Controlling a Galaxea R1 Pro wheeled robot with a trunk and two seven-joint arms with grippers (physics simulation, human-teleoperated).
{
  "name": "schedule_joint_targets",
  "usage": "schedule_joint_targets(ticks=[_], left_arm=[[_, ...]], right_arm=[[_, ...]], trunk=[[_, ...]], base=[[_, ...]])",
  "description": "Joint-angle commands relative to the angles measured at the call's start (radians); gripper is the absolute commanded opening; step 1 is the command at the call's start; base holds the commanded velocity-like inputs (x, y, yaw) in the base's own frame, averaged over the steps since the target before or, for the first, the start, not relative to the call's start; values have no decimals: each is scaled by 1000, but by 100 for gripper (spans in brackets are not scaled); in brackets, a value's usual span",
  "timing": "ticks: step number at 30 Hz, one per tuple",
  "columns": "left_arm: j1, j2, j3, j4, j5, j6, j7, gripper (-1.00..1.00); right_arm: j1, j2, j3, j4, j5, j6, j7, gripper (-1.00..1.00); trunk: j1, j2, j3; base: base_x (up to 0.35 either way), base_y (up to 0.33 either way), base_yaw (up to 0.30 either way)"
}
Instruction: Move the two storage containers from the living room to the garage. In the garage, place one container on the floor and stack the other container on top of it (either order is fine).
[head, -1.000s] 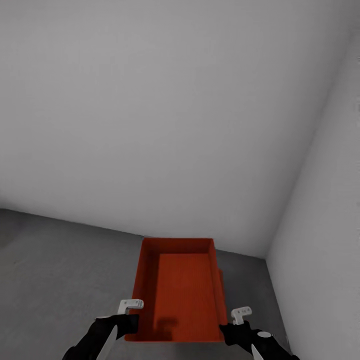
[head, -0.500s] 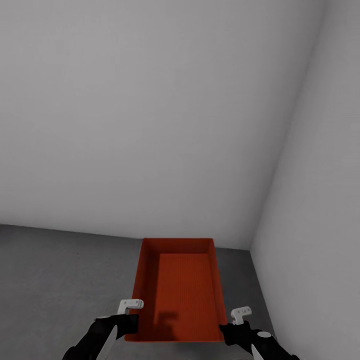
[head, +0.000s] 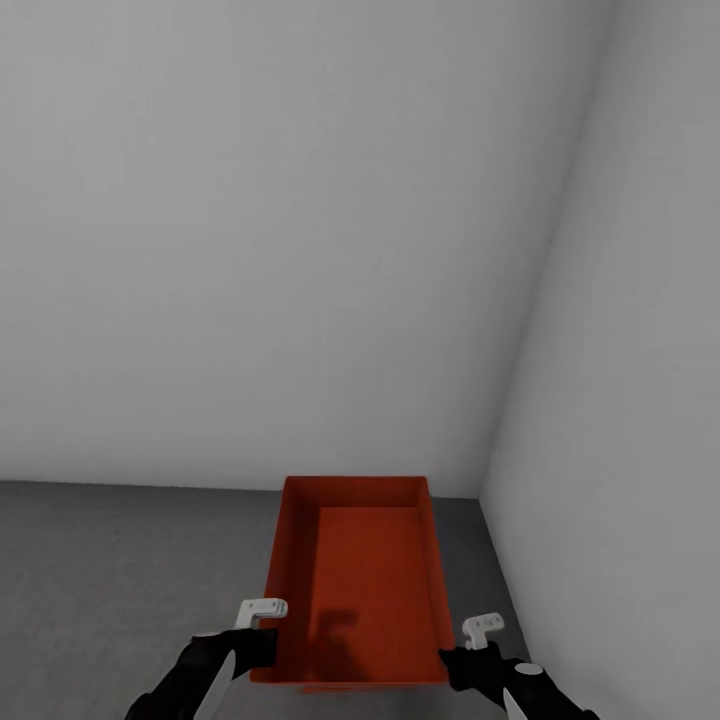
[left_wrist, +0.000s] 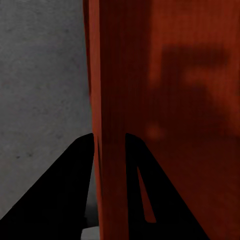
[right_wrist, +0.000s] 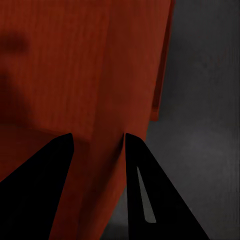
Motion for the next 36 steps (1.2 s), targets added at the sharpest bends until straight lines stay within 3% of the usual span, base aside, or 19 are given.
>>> schedule_joint_targets(ticks=[1, 13, 36], left_arm=[[-1, -18, 0, -3, 1, -60, 5, -100], [-1, -19, 1, -3, 1, -60, 5, -100], [-1, -18, 1, -3, 1, -60, 5, -100]], right_arm=[[0, 21, -1, 2, 10, 6, 4, -100], [0, 21, -1, 2, 10, 6, 7, -100], [0, 21, -1, 2, 10, 6, 9, -100]], trunk=[[1, -2, -2], [1, -2, -3], [1, -2, -5]], base=[[323, 0, -18], [304, 0, -3], [21, 18, 4]])
